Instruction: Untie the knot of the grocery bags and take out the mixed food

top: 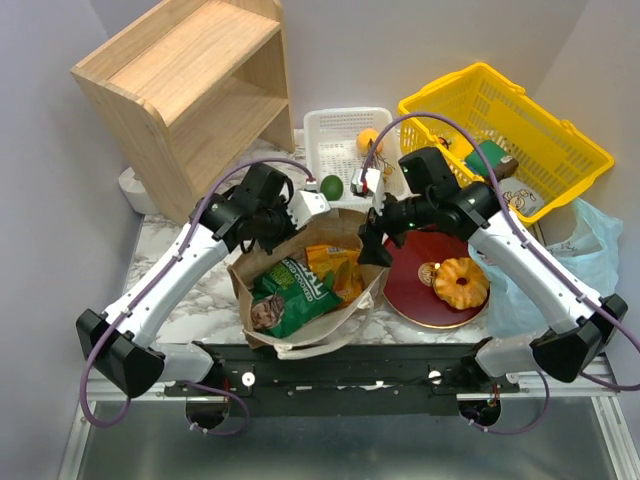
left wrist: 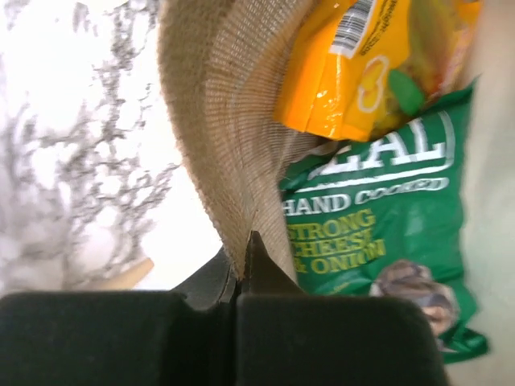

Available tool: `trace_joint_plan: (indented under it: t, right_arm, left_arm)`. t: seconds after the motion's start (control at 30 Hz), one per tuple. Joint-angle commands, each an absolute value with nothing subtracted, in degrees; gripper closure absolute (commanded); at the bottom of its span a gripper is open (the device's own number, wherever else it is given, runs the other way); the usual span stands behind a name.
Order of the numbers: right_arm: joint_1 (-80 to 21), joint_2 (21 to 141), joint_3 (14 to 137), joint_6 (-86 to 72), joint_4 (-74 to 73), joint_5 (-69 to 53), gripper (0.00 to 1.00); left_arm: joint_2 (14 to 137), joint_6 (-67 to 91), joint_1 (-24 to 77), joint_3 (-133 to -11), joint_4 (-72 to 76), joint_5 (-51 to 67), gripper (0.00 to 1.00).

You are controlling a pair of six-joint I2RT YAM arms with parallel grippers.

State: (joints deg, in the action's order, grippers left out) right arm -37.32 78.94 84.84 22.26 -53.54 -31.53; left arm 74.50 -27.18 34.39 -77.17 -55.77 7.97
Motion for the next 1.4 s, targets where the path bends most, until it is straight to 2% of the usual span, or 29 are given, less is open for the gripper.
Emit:
trace_joint_plan:
  t: [0.0,0.17,0.27,0.4,0.57,0.63,0.73,0.83,0.9,0.97,1.07,1.13,1.37]
  right_arm:
    - [-37.2,76.2,90.0,29.3,-52.6,-29.1,0.01]
    - [-37.4,76.6,96.6,35.3,-51.2,-30.7,0.05]
    - [-38.6,75.0,96.3,39.8,-48.3,-37.9,0.07]
    - [-45.8,74.6,91.8,45.2,-44.9,-38.3,0.12]
    - [-53.6,80.7,90.2,54.0,-45.9,-34.7,0.26]
    - [-55.2,84.4,92.6,58.2,-48.1,-34.0,0.36]
    - [-57.0,86.9,92.6,62.8,-49.8,-30.3,0.39]
    - [-58.2,88.9,88.9,61.0,-45.9,-24.5,0.43]
    - [-58.8,89.9,85.9,56.0,-40.9,-14.1,0.48]
    - [-59.0,90.9,81.8,53.7,-34.6,-3.6,0.48]
    - [-59.1,91.8,76.6,54.5,-28.7,4.7,0.42]
    - [-58.9,92.7,75.2,54.6,-27.1,7.1,0.38]
    - [-57.9,95.4,73.0,56.9,-20.5,12.6,0.35]
  left_arm:
    - [73.3,-20.3,32.7,-82.8,-56.1,18.1,1.0]
    - [73.7,-12.1,27.7,-86.8,-51.4,23.2,1.0]
    - [73.4,-10.1,26.5,-86.8,-50.1,24.6,1.0]
    - [73.6,-8.6,25.8,-80.6,-48.7,25.4,1.0]
    - [75.3,-4.8,24.6,-77.8,-46.8,28.0,1.0]
    - [76.8,-1.1,22.9,-78.1,-45.9,29.3,1.0]
    - [78.0,5.2,19.6,-78.2,-43.4,32.7,1.0]
    - [78.9,11.6,16.9,-78.2,-40.8,38.5,1.0]
    - [78.6,14.7,14.9,-77.9,-38.9,40.9,1.0]
    - [78.2,17.0,14.2,-77.6,-37.3,43.2,1.0]
    - [76.9,17.5,13.8,-77.0,-36.1,44.9,1.0]
    - [76.1,17.6,13.6,-76.1,-35.7,45.3,1.0]
    - [74.8,17.0,13.4,-73.5,-35.6,45.7,1.0]
